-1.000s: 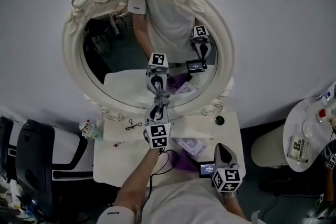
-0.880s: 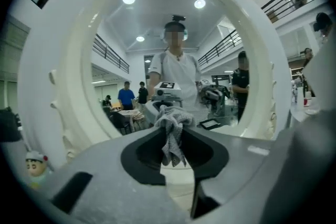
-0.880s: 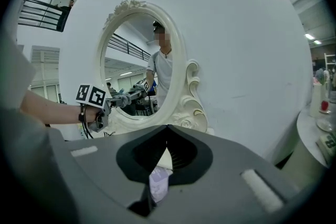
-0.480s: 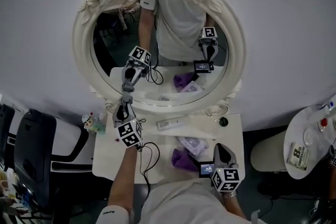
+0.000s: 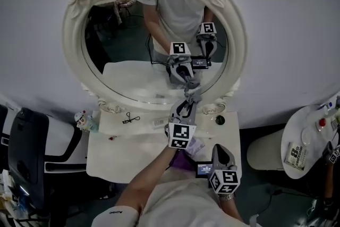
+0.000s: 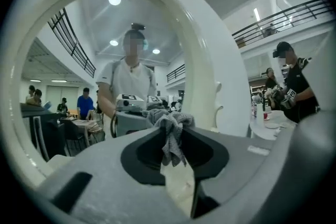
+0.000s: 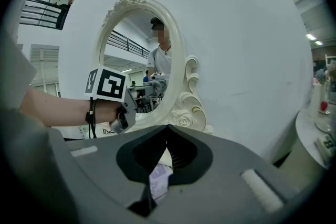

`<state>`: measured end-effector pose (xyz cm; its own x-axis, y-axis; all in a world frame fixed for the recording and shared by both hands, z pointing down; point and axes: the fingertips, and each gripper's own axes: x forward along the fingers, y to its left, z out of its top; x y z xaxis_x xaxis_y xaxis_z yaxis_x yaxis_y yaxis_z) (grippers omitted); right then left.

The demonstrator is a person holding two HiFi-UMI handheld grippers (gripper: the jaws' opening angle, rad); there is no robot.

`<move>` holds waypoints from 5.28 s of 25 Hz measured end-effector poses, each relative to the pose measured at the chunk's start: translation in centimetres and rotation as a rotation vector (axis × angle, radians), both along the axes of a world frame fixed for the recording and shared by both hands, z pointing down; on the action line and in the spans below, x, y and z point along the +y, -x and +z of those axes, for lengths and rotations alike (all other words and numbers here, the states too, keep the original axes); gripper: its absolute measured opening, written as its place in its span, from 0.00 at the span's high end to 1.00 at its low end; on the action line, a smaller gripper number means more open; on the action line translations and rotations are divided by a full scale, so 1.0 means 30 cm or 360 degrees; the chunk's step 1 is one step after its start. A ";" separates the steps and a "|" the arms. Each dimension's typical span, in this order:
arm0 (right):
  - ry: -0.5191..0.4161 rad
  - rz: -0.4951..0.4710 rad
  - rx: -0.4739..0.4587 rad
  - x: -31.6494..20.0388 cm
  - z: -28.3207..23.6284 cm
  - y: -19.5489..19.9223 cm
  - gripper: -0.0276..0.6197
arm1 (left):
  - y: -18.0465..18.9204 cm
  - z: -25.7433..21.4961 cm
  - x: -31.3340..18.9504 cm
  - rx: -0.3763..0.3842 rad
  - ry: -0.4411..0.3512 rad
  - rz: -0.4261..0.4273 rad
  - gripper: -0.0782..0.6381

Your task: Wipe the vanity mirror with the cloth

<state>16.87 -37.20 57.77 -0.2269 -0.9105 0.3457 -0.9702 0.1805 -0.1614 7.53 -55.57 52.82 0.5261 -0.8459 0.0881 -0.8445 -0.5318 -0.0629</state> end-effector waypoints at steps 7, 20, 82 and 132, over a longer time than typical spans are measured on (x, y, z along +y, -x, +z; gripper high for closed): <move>0.0042 0.0135 -0.0013 0.025 0.034 -0.088 0.95 | 0.045 0.229 -0.047 -0.0155 0.0202 -0.0072 0.78; 0.0024 -0.0017 0.0002 -0.007 0.035 -0.002 0.95 | 0.759 0.333 -0.067 -0.0219 0.0356 -0.0663 0.78; -0.0115 0.0502 -0.0171 1.497 -0.026 0.167 0.95 | 0.332 0.031 1.934 0.0262 0.0335 0.0518 0.78; -0.0084 0.0196 -0.0087 2.605 -0.064 0.789 0.95 | 0.794 0.030 3.105 0.0276 0.0279 0.0574 0.78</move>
